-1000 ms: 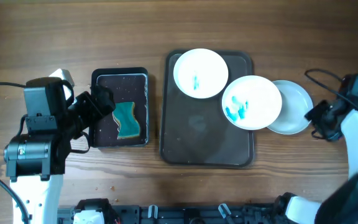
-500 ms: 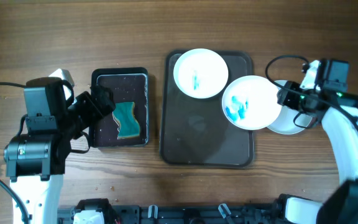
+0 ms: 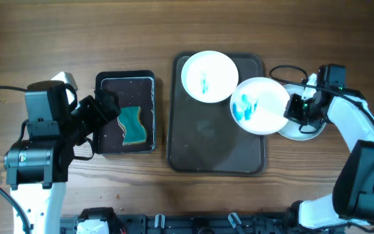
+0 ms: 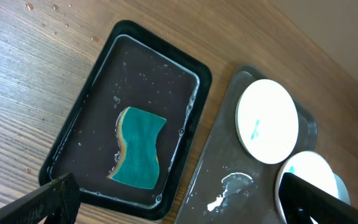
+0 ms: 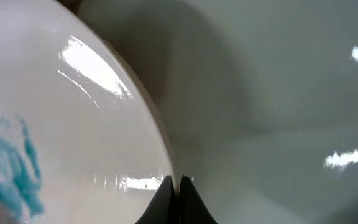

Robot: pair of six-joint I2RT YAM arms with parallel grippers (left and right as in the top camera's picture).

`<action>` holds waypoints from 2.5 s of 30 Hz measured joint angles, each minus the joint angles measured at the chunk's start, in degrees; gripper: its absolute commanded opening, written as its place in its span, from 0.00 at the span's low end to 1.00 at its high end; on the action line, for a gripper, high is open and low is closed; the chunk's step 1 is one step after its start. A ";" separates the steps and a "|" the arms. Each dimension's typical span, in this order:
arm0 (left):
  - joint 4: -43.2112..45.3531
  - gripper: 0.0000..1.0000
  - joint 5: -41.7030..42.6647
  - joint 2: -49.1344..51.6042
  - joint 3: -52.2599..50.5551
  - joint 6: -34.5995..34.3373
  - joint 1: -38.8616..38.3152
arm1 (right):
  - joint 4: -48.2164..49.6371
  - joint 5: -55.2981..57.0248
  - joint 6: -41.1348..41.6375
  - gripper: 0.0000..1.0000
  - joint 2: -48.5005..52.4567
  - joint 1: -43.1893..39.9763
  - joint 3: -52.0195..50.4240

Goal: Clean dirty plates on tray and stack at the side
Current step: 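Grasp the lower-right blue-smeared plate with the right gripper and pull it down, then grasp the green sponge in the small tray with the left gripper and lift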

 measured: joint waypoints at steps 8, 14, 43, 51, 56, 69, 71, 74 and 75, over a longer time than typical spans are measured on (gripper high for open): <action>0.02 1.00 -0.02 0.00 0.00 0.02 0.00 | -13.84 -1.81 1.05 0.04 -14.64 0.13 0.00; 0.00 1.00 0.00 0.00 0.00 0.00 0.00 | -15.80 -3.69 4.68 0.04 -22.86 6.34 -2.82; -3.78 0.87 3.65 15.30 -3.69 3.61 -5.35 | -10.25 -0.70 9.64 0.28 -21.99 29.14 3.87; 4.90 0.33 1.01 32.35 -10.38 1.49 -10.19 | -10.29 -3.89 11.50 0.27 -21.97 29.14 3.87; 8.39 0.04 -1.01 39.85 -10.60 -0.96 -12.22 | -10.29 -4.11 11.85 0.27 -21.99 29.14 3.87; -1.55 0.60 -4.35 39.82 -3.74 -1.49 -12.72 | -10.29 -4.20 12.26 0.27 -21.99 29.14 3.87; -1.46 0.60 -6.49 38.69 -2.47 -1.36 -12.72 | -10.29 -4.31 12.26 0.27 -21.99 29.14 3.87; 1.18 0.58 -10.40 37.57 -1.88 -1.33 -12.72 | -10.27 -4.31 12.26 0.27 -21.99 29.14 3.87; 2.51 0.57 -11.54 37.51 -1.86 -1.36 -12.72 | -10.29 -4.31 12.26 0.27 -21.99 29.14 3.87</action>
